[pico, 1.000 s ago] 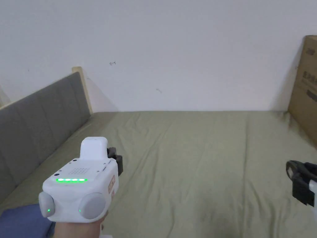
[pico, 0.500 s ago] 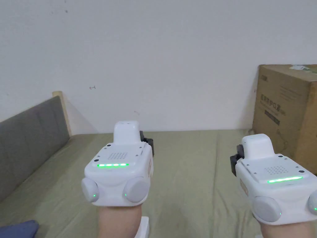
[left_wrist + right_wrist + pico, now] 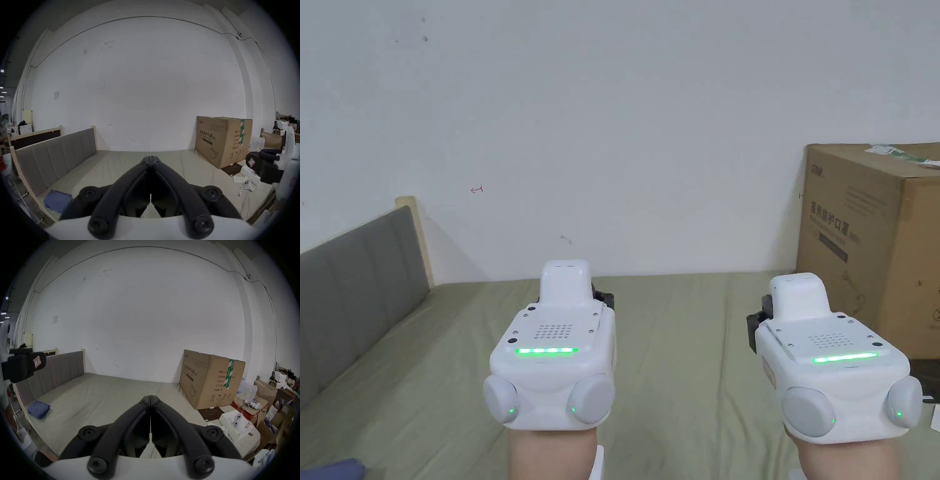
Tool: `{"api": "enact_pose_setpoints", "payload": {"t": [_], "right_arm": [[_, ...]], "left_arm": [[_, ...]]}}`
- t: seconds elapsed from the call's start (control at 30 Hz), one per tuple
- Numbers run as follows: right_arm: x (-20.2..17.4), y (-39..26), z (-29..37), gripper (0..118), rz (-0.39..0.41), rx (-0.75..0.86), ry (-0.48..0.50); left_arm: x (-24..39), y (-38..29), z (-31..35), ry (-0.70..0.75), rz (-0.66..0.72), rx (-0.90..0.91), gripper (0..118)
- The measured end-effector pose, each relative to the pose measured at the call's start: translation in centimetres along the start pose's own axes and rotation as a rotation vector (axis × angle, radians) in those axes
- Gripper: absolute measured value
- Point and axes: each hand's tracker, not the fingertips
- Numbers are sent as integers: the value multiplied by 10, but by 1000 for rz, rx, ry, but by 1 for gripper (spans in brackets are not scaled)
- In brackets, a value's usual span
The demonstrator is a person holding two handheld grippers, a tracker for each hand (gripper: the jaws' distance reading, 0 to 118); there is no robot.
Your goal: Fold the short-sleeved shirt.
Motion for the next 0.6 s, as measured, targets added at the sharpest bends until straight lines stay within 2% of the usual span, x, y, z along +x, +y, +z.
{"api": "enact_pose_setpoints", "payload": {"t": [0.2,0.23,0.27,0.3,0.33,0.37,0.4,0.5,0.6], "right_arm": [[4,3,2,5,-27,40,-43],[5,3,2,23,-27,41,-44],[6,2,1,49,-27,41,-43],[6,1,0,85,-29,38,-46],[7,0,0,107,-34,37,-53],[7,-1,1,108,-40,49,-57],[8,-1,0,109,-44,53,-67],[7,-4,-3,116,-43,47,-81],[7,-5,-6,116,-40,40,-99]], "left_arm": [[-4,-2,-2,-6,47,-1,1],[-5,-3,-4,-9,48,-6,12],[-6,-3,-4,-10,49,-12,32],[-7,-4,-6,-12,54,-18,61],[-8,-6,-7,-15,60,-24,102],[-10,-9,-8,-10,70,-24,118],[-12,-8,-6,7,99,53,118],[-11,-10,-7,6,55,9,118],[-13,-10,-11,6,26,-4,118]]}}
